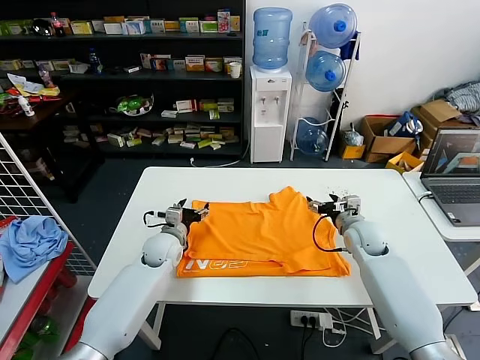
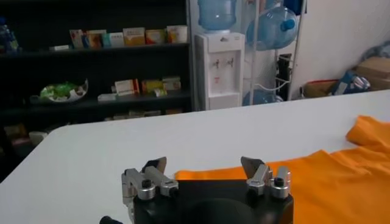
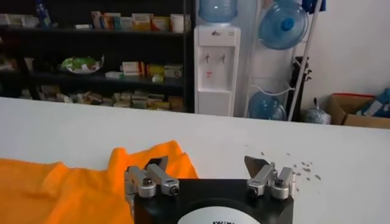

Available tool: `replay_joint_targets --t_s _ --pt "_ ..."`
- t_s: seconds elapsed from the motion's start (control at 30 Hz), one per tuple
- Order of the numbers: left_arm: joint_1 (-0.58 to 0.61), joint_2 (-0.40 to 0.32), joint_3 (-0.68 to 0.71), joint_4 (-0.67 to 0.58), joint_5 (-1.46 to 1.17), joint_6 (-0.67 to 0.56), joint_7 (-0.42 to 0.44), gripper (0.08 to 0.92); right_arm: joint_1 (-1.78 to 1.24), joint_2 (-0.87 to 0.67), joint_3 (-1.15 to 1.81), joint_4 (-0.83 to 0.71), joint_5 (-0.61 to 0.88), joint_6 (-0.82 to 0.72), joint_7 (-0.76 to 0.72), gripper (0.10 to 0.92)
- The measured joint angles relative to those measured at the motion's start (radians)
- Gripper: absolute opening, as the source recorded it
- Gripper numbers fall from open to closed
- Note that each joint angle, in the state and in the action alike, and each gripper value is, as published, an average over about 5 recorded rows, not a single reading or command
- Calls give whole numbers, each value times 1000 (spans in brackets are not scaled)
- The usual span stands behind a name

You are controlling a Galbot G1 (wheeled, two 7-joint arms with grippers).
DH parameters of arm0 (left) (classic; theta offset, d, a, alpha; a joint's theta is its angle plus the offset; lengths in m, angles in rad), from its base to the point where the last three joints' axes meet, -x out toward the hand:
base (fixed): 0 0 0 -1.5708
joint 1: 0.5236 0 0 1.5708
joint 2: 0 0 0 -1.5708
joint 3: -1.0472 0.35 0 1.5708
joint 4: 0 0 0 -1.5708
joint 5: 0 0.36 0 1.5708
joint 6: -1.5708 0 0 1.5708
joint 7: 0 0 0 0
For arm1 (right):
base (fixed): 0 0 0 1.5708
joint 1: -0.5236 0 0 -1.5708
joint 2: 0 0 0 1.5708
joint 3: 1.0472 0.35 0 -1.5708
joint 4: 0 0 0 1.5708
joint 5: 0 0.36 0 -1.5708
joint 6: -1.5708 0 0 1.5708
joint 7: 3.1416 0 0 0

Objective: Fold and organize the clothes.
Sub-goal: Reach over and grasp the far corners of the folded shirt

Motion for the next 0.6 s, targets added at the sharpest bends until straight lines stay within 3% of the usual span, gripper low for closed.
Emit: replay_joint_targets --t_s 0.4,0.6 --pt "-103 -73 7 224 29 -12 16 823 86 82 3 -216 -62 57 -100 823" --pt "-118 -92 -1 278 37 -12 16 798 109 109 15 -289 -89 88 -121 714"
